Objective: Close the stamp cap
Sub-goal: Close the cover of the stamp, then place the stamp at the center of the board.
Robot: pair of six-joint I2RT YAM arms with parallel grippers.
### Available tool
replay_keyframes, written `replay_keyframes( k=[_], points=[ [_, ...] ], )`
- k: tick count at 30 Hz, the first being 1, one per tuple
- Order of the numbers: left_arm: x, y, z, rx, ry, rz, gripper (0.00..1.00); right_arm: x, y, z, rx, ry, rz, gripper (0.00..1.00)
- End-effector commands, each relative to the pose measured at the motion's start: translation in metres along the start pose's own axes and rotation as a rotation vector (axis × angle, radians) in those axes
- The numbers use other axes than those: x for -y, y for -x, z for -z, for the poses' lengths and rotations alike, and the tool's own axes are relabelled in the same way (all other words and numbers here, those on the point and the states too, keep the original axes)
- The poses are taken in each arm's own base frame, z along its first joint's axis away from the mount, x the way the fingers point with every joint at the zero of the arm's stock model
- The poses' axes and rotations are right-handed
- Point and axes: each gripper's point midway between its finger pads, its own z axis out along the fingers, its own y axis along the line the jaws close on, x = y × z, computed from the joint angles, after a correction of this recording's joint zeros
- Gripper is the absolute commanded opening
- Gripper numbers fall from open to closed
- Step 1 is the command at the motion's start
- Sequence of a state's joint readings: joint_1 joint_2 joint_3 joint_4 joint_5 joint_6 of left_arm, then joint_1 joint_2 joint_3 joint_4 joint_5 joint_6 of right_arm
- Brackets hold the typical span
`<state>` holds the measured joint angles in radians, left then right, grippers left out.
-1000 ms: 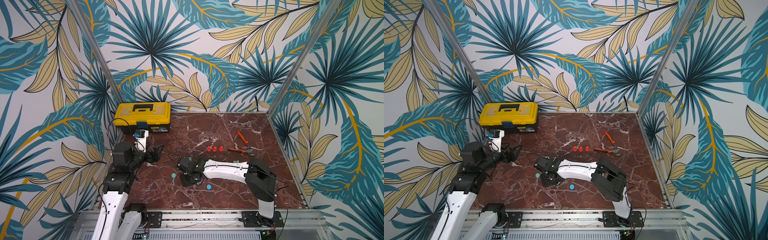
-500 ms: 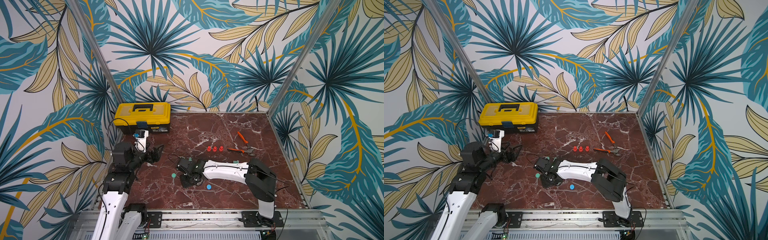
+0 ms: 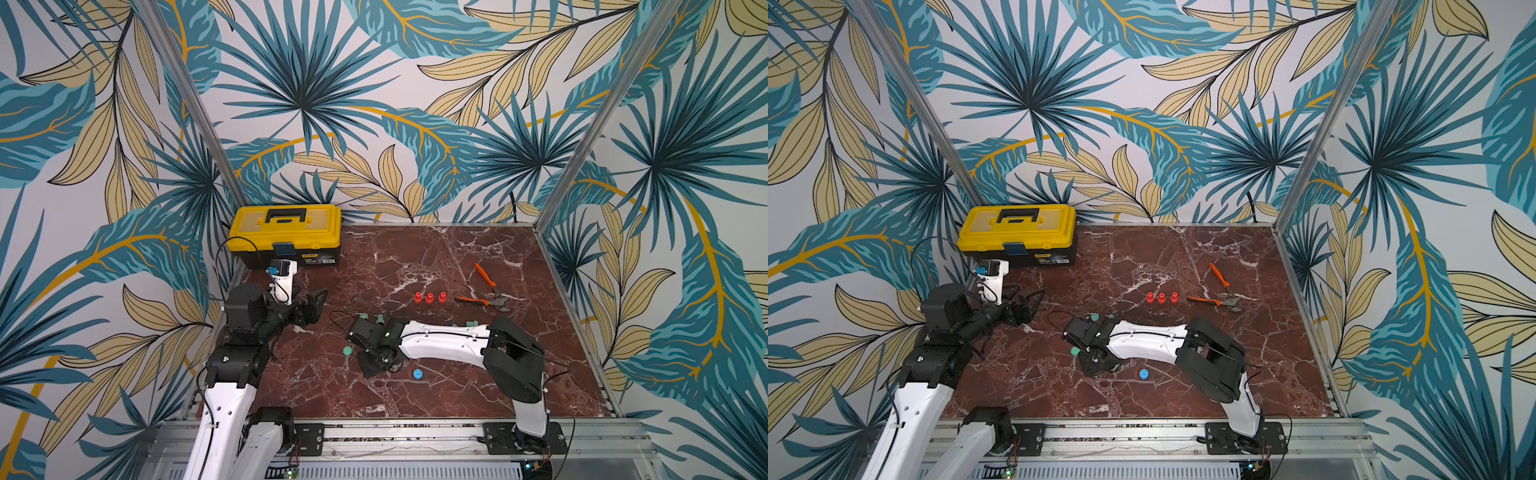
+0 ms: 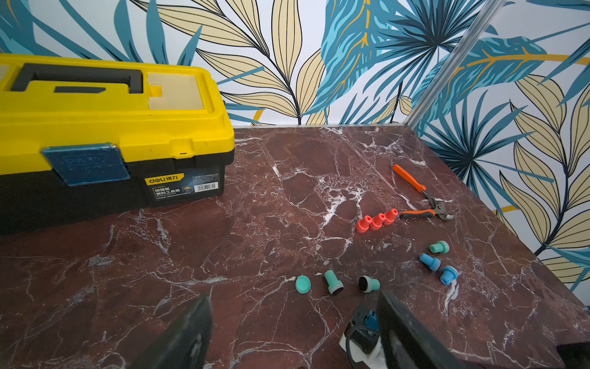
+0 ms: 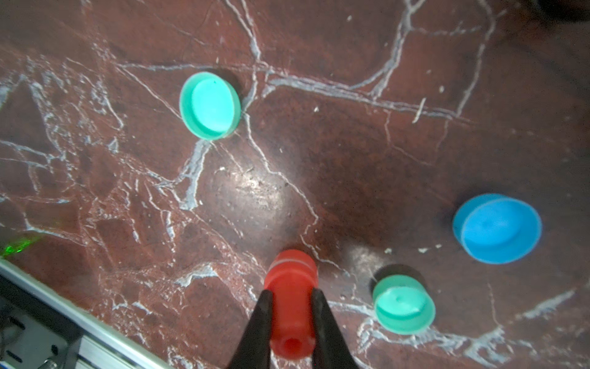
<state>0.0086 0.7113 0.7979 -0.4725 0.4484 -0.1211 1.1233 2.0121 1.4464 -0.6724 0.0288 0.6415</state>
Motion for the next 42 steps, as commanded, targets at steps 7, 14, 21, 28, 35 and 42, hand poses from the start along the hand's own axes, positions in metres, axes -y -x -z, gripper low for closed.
replay_keyframes(
  k=[7,14,21,28,35,42],
  points=[
    [-0.004,-0.007,-0.001,-0.006,0.01,0.009,0.83,0.051,-0.049,-0.038,-0.226,-0.324,0.174,0.06],
    [-0.005,-0.006,-0.002,-0.007,0.016,0.009,0.83,0.037,-0.046,-0.039,-0.209,-0.277,0.164,0.06],
    [-0.007,-0.005,0.0,0.003,0.027,0.006,0.83,0.006,0.006,0.019,-0.006,-0.121,0.101,0.06],
    [-0.009,-0.005,0.002,0.011,0.043,0.002,0.83,0.024,0.059,0.078,0.143,-0.067,0.039,0.07],
    [-0.008,-0.004,0.003,0.017,0.044,0.0,0.83,0.091,0.109,0.081,0.161,-0.109,-0.089,0.07],
    [-0.008,-0.003,0.004,0.023,0.046,-0.003,0.83,0.148,0.146,0.056,0.104,-0.208,-0.149,0.08]
  ],
)
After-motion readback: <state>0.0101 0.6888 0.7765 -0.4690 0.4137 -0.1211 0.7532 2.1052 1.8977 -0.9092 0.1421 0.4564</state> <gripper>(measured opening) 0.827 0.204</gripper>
